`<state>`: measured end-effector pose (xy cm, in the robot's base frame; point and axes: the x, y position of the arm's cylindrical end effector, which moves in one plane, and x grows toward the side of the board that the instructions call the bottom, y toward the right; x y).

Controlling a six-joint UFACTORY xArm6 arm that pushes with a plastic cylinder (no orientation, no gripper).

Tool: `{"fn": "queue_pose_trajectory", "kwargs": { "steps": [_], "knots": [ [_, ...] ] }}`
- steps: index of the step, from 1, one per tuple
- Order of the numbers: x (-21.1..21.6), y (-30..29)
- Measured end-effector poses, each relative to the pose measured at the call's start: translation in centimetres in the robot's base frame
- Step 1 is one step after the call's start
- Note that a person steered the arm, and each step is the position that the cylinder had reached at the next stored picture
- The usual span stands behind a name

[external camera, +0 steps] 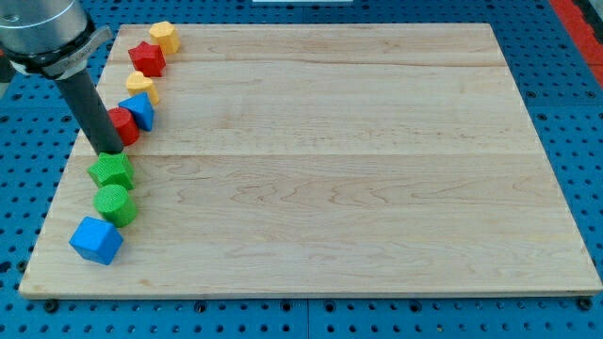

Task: Move the green circle to the bottom right side of the green star

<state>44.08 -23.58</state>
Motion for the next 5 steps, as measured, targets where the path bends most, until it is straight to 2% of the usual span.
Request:
{"fn": "queue_pose_trajectory", "kwargs": {
  "steps": [1,2,3,4,5],
  "knots": [
    [1.0,-2.4],
    [6.3,1.7],
    [6.7,2.8],
    [7.9,-0.4],
    [12.6,1.7]
  ]
}}
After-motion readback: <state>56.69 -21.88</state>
